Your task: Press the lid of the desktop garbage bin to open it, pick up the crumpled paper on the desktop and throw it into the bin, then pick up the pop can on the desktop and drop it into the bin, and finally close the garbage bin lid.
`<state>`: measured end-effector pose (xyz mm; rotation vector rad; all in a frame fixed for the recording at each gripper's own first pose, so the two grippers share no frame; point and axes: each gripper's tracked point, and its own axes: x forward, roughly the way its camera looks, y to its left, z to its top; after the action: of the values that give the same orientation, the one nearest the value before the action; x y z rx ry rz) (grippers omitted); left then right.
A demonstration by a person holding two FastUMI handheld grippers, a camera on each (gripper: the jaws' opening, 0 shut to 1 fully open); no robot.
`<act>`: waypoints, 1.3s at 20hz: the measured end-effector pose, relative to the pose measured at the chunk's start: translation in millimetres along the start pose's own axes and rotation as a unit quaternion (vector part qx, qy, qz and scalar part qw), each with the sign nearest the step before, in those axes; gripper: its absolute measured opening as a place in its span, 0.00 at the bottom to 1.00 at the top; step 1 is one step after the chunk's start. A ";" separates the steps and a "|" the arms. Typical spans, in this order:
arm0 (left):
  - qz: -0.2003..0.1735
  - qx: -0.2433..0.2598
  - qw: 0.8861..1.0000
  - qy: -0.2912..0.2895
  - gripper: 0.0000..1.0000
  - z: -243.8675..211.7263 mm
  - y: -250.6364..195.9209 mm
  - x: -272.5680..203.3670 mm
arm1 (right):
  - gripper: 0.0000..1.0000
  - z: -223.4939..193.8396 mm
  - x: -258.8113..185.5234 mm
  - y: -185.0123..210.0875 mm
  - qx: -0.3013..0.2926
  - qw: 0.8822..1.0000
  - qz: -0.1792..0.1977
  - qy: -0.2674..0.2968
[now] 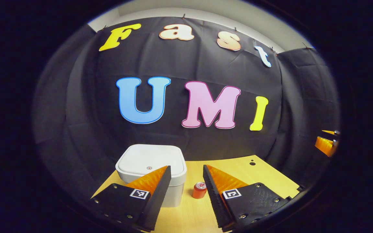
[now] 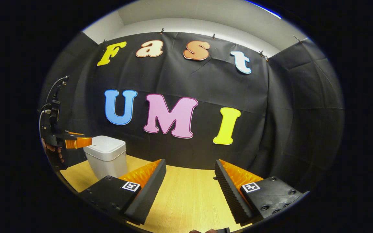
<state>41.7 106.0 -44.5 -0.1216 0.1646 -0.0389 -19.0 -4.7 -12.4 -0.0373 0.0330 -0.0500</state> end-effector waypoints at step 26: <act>0.045 0.040 0.980 0.189 0.10 -44.0 106.1 106.8 | 0.98 -21.7 12.1 -12.5 0.004 0.999 -0.022 0.034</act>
<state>142.7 200.9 -117.9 -0.0241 0.5468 0.0214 -8.3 -18.6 -34.0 -0.0285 0.0998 -0.0960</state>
